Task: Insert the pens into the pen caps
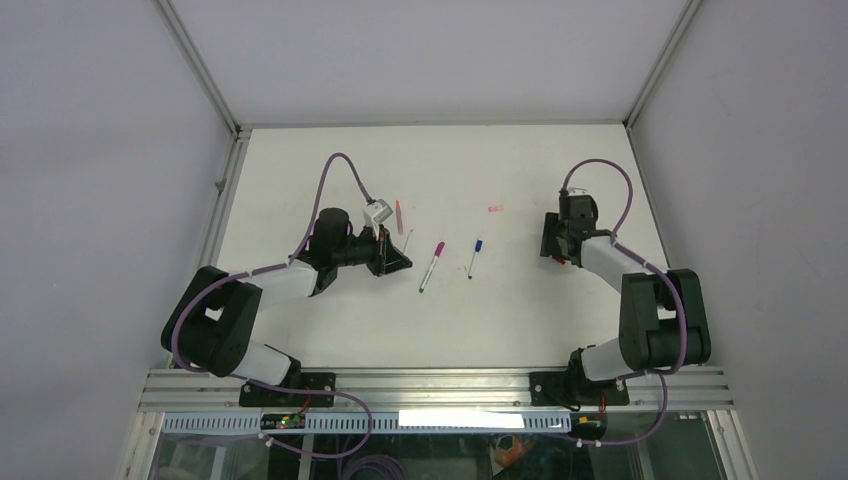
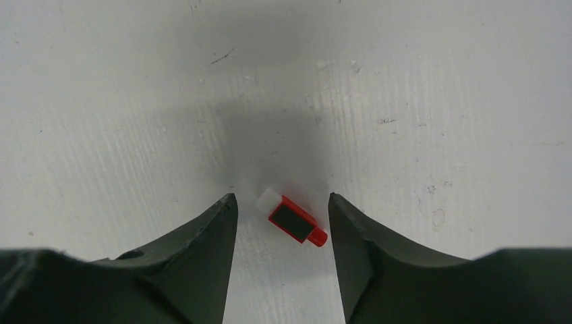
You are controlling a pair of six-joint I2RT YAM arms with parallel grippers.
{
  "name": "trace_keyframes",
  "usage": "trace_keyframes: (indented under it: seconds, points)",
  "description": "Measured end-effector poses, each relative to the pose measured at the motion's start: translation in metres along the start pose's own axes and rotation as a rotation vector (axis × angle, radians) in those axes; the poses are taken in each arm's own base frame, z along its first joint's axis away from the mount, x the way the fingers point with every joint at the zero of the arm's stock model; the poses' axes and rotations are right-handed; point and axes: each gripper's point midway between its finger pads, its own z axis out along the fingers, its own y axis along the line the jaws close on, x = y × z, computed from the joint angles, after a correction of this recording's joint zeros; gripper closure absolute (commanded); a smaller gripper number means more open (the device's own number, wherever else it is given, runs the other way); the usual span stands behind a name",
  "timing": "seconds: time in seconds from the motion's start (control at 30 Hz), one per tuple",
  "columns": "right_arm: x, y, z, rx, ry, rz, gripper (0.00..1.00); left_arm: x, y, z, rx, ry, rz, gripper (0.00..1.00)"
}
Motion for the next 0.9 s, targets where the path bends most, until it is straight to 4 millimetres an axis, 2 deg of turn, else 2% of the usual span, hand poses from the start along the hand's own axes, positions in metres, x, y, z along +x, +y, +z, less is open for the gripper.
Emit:
trace_keyframes:
  seconds: [0.13, 0.23, 0.47, 0.57, 0.77, 0.9]
  points:
    - [-0.0017, 0.0012, 0.0021, 0.001, 0.009, -0.012, 0.48, -0.0009, 0.0, 0.0003, 0.001, -0.001, 0.001, 1.0]
    - [-0.0001, 0.0011, 0.0034, 0.005, 0.019, -0.019, 0.53, -0.0013, 0.0, 0.0004, 0.001, -0.002, 0.001, 1.0]
    - [0.0023, -0.0005, 0.0061, 0.026, 0.049, -0.038, 0.73, -0.0005, 0.0004, 0.0007, 0.0, 0.001, 0.0, 1.0]
    - [0.0028, -0.0013, 0.0061, 0.034, 0.057, -0.041, 0.79, -0.0002, 0.0005, 0.0007, 0.0, 0.002, -0.001, 1.0]
    - [0.0027, -0.0021, 0.0063, 0.043, 0.067, -0.045, 1.0, -0.0002, 0.0005, 0.0007, 0.0, 0.002, -0.001, 1.0]
    - [0.0023, -0.0027, 0.0065, 0.053, 0.075, -0.044, 1.0, -0.0001, 0.0006, 0.0008, 0.0, 0.002, -0.001, 1.0]
